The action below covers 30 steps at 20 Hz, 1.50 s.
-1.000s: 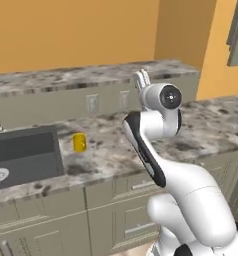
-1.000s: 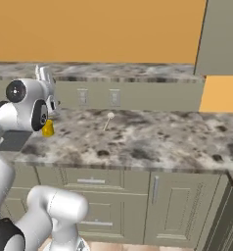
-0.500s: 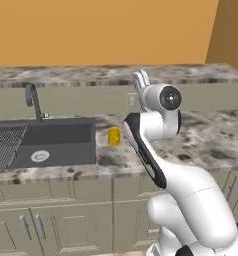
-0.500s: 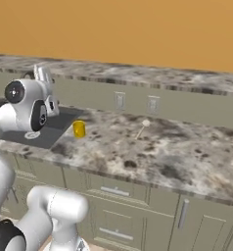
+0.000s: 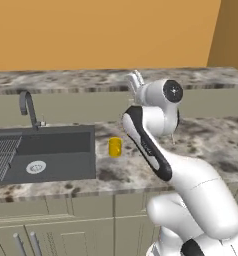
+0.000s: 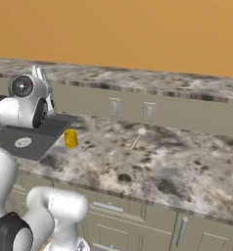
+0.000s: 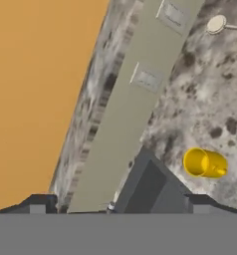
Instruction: Move the mug from next to the sink to the open cabinet. Then, move the bowl with the eggplant to the fridge to clear the area for faucet cleaning.
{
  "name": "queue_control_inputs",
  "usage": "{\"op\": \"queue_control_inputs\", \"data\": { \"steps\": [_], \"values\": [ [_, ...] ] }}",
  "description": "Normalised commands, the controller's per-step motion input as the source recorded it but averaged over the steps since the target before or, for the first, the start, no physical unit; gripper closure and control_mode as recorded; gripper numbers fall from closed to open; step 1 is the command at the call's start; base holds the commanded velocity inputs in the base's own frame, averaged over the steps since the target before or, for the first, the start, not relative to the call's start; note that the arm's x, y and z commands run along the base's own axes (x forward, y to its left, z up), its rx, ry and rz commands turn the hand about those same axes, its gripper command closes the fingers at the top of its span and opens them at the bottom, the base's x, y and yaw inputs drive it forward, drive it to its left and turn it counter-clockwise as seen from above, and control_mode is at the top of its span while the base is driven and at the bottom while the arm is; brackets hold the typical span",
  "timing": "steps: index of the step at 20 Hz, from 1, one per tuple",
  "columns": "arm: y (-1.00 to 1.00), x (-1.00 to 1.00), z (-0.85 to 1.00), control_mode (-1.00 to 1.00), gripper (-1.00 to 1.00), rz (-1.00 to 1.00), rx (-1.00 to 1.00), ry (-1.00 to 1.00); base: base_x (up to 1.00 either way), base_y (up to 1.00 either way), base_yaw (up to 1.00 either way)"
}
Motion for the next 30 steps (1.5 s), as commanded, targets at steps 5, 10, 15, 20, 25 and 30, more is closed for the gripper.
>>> {"op": "queue_control_inputs", "data": {
  "steps": [5, 10, 15, 20, 25, 30],
  "values": [
    [0.0, -0.12, -0.54, -1.0, -1.0, 0.9, -0.1, 0.22, 0.0, 0.0, 0.0],
    [0.14, -0.19, -0.99, -1.0, -1.0, 0.62, -0.37, 0.23, 0.0, 0.0, 0.0],
    [0.42, -0.14, -0.86, -1.0, -1.0, 0.03, -0.57, 0.21, 0.0, 0.0, 0.0],
    [0.22, -0.49, -0.69, -1.0, -1.0, -0.06, -0.46, 0.12, 0.0, 0.0, 0.0],
    [-0.17, 0.23, -0.31, -1.0, -1.0, 0.02, -0.07, -0.02, 0.0, 0.0, 0.0],
    [-0.34, 0.48, -0.35, -1.0, -1.0, 0.0, -0.04, -0.01, 0.0, 0.0, 0.0]
  ]
}}
